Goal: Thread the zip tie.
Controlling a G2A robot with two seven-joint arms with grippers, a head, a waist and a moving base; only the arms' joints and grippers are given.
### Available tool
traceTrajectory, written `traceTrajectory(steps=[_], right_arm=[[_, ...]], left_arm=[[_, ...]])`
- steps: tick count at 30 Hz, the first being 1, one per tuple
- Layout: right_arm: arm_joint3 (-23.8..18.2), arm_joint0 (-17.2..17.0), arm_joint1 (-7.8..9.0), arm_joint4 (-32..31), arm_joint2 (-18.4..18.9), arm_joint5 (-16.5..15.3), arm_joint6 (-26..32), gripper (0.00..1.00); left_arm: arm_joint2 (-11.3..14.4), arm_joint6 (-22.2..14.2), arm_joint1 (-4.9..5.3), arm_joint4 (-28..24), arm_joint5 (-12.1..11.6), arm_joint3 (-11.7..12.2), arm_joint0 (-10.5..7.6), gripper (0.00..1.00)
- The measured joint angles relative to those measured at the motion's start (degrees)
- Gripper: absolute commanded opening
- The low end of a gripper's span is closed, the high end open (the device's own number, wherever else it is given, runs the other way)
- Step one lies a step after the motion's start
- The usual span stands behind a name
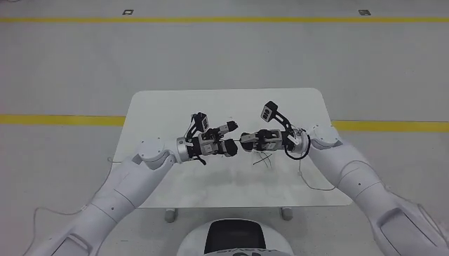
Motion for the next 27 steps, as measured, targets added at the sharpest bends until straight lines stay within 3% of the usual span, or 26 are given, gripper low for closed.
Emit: traceTrajectory(steps=[20, 23, 27], right_arm=[[-2.4, -2.1, 0.06, -2.5, 3.6, 1.1, 1.3, 0.0], [-2.4, -2.1, -0.14, -2.8, 3.6, 1.5, 1.4, 0.0], [-1.8, -1.8, -0.56, -2.9, 3.5, 1.9, 1.5, 0.0]], left_arm=[[-2.0, -1.0, 0.14, -0.5, 0.8, -0.2, 0.79, 0.82], [-1.4, -1.3, -0.07, -0.4, 1.1, -0.3, 0.57, 0.75], [-0.8, -1.4, -0.37, 0.1, 1.4, 0.0, 0.07, 0.55]])
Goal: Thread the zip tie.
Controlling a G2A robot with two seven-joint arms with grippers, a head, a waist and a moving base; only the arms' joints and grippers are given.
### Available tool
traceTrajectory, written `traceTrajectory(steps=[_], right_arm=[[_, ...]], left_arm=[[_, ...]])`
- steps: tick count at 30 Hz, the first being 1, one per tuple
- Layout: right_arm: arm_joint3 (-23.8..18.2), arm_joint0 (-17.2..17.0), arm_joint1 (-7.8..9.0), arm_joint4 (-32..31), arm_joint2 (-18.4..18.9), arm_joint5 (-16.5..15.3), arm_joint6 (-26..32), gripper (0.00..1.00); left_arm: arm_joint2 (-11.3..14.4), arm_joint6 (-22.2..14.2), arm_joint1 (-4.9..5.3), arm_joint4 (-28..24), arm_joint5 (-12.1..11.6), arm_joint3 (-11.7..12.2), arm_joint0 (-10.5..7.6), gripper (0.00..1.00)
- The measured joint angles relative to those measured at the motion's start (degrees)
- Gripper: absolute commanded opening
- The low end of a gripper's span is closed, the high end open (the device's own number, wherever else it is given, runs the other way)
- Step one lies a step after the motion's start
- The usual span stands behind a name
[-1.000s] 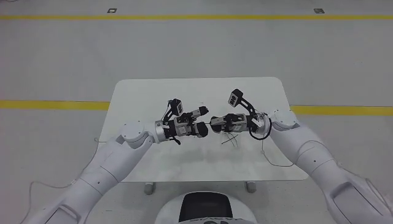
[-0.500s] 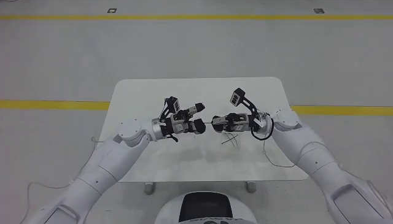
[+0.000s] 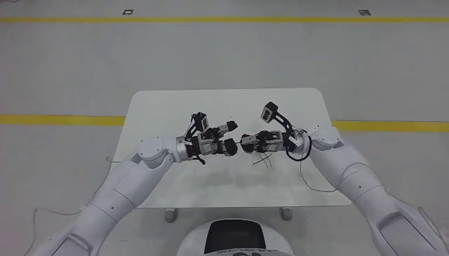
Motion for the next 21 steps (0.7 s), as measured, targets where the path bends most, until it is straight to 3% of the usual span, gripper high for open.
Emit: traceTrajectory(steps=[2, 12, 21], right_arm=[[0.4, 0.2, -0.22, 0.0, -0.1, 0.2, 0.1, 0.0], [2.9, 1.1, -1.12, -0.7, -0.3, 0.9, 0.6, 0.0], [4.4, 1.4, -1.72, -1.0, -0.2, 1.8, 0.9, 0.0]], left_arm=[[0.1, 0.0, -0.09, 0.1, 0.0, 0.2, -0.17, 0.46], [-0.1, -0.3, -0.21, 0.5, -0.3, 0.8, -0.18, 0.27], [-0.1, -0.9, -0.22, 1.4, -0.1, 0.2, 0.09, 0.2]])
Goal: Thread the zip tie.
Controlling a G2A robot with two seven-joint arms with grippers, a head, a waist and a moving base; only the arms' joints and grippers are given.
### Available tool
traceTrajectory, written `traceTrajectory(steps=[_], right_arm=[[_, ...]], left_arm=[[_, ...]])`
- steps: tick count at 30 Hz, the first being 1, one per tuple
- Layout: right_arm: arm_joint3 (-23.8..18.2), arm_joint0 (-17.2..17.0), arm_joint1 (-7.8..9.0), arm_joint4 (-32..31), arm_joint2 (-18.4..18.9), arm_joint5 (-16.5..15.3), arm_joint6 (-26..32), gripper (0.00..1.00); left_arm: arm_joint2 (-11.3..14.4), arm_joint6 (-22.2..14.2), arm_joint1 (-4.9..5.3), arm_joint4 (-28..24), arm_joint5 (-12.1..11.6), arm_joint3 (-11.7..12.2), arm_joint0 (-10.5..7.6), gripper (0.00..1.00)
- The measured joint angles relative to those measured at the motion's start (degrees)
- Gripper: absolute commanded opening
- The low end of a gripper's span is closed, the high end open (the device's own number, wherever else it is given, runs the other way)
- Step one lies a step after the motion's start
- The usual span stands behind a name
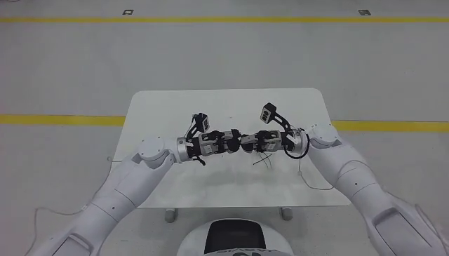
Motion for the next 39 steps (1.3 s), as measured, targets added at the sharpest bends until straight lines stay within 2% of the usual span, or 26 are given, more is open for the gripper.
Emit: traceTrajectory(steps=[15, 21, 39], right_arm=[[2.5, 0.6, -1.05, 0.2, 0.5, 0.9, 0.2, 0.0], [3.1, 0.7, -1.36, -0.1, 0.7, 1.2, 0.3, 0.0], [3.7, 0.6, -2.08, -1.0, 1.6, 1.2, 1.1, 0.0]], left_arm=[[0.1, -1.2, -0.23, 0.1, -0.5, 0.4, -0.16, 0.13], [-0.1, -1.5, -0.28, 0.0, -0.7, 0.7, -0.16, 0.06], [-0.1, -1.6, -0.44, 0.4, -0.1, 0.8, -0.13, 0.06]])
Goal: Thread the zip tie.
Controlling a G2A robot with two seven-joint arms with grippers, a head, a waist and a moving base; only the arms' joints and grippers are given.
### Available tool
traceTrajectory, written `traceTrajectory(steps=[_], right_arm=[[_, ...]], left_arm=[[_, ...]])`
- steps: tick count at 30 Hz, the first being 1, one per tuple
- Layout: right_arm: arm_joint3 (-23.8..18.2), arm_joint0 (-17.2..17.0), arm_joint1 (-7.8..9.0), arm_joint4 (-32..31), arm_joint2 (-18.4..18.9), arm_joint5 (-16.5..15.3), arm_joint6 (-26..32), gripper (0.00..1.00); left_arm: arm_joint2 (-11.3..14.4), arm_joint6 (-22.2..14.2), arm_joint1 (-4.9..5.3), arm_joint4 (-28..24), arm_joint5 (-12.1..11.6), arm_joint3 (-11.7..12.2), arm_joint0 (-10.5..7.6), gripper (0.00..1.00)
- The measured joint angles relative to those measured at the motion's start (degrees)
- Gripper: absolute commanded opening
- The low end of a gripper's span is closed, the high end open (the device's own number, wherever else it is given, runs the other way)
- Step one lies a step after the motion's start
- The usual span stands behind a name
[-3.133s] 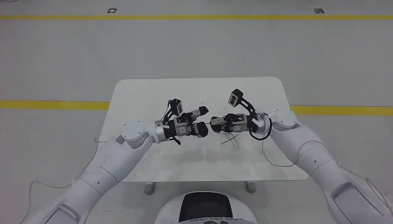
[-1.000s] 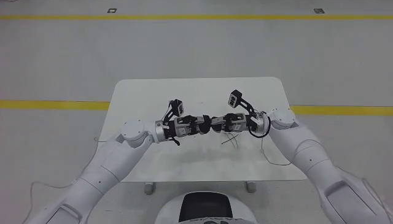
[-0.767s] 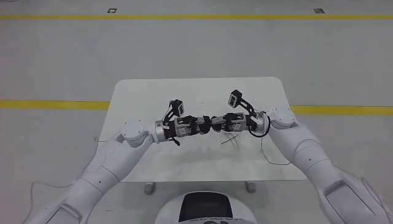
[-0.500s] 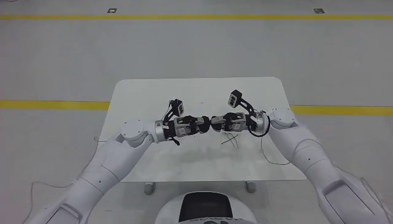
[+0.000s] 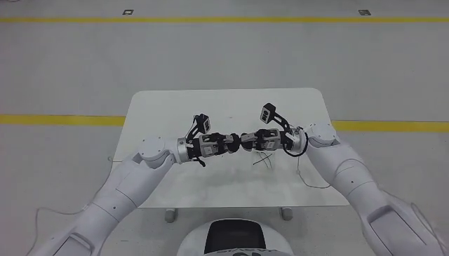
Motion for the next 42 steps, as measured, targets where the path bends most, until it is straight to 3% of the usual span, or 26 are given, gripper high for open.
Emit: traceTrajectory(steps=[20, 23, 28, 29, 30, 31, 37, 42], right_arm=[[-1.5, -1.2, 0.04, -1.4, 1.9, 0.3, 0.6, 0.0], [-1.5, -1.2, -0.05, -1.6, 1.9, 0.4, 0.6, 0.0], [-1.3, -1.2, -0.19, -1.7, 2.1, 0.6, 0.6, 0.0], [-1.3, -1.2, -0.21, -1.7, 2.1, 0.6, 0.6, 0.18], [-1.2, -1.2, -0.24, -1.7, 2.2, 0.7, 0.6, 0.53], [-1.1, -1.2, -0.26, -1.8, 2.2, 0.8, 0.6, 1.0], [-1.3, -1.5, -0.34, -1.1, 2.9, 1.1, 0.1, 1.0], [-2.1, -2.6, 0.01, -0.8, 4.3, 0.8, -0.8, 1.0]], left_arm=[[-0.6, 0.4, 0.0, 0.5, 0.2, -0.1, 0.23, 0.05], [-0.6, 0.3, -0.03, 0.6, 0.2, -0.1, 0.21, 0.0], [-0.6, 0.3, -0.07, 0.7, 0.1, 0.0, 0.15, 0.0], [-0.6, 0.2, -0.07, 0.7, 0.1, 0.0, 0.15, 0.0], [-0.6, 0.2, -0.07, 0.8, 0.1, 0.0, 0.16, 0.0], [-0.6, 0.1, -0.07, 0.8, 0.1, 0.0, 0.18, 0.0], [-0.8, 0.9, 0.01, 2.0, -0.4, 0.2, 0.39, 0.0], [-1.4, 1.9, 0.2, 3.3, -2.4, 0.2, 0.97, 0.0]])
